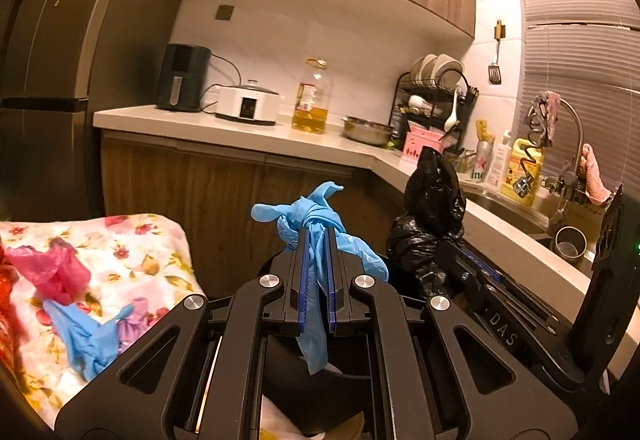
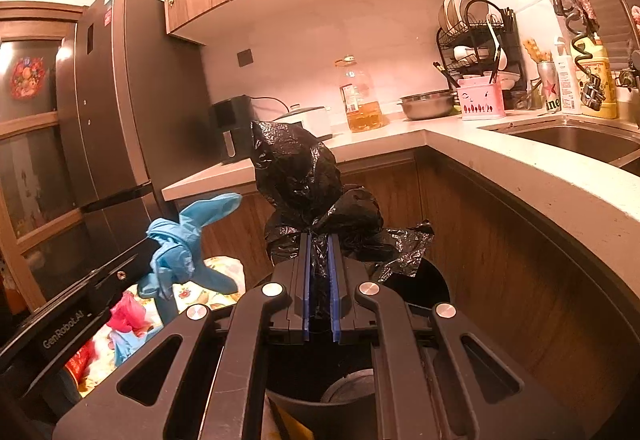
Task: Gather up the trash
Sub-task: 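Carry the black bag to the black bin and open the right tool, then drop the blue glove into the bin by opening the left tool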
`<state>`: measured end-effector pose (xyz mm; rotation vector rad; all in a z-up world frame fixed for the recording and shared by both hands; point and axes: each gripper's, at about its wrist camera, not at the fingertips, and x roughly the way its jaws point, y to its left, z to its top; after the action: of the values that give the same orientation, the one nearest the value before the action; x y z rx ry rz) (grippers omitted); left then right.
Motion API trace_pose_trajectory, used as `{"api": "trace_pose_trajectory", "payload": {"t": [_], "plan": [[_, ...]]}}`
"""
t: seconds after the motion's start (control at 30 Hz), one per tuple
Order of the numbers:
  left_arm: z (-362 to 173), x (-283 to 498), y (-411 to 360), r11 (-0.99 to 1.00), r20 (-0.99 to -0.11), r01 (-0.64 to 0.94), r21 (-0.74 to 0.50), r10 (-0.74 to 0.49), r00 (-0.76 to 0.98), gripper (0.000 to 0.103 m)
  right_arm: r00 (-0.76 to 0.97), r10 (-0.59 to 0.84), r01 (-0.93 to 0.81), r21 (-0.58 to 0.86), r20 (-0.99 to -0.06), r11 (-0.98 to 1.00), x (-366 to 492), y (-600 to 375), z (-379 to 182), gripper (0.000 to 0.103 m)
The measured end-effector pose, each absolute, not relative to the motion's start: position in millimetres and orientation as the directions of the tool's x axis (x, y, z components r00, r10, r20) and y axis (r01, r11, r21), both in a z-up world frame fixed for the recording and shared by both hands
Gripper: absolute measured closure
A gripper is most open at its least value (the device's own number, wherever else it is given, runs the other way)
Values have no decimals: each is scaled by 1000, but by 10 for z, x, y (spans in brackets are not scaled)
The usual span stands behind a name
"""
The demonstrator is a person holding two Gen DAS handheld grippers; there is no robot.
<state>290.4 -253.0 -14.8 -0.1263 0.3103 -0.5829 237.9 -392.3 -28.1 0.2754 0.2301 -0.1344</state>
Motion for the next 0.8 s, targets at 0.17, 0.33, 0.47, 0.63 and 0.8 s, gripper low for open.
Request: {"api": "trace_pose_trajectory", "payload": {"t": [0.17,0.33,0.47,0.63,0.8], "plan": [[-197,2985,-2650,818,-261,534,-212,-574,776,97,965,-94,158,261,-243,952,2408,-3948,-306,93],[-267,3061,-2734,809,-278,545,-221,-588,760,96,967,-83,150,275,-241,950,2441,-4009,-322,90],[-308,3105,-2776,808,-288,546,-223,-590,755,96,968,-85,153,280,-238,948,2452,-4032,-330,79],[-366,3141,-2818,804,-310,552,-221,-594,742,95,965,-100,170,289,-241,942,2457,-4067,-335,67],[-424,3170,-2846,817,-338,537,-209,-575,745,73,962,-115,188,297,-246,936,2429,-4095,-349,58]]}}
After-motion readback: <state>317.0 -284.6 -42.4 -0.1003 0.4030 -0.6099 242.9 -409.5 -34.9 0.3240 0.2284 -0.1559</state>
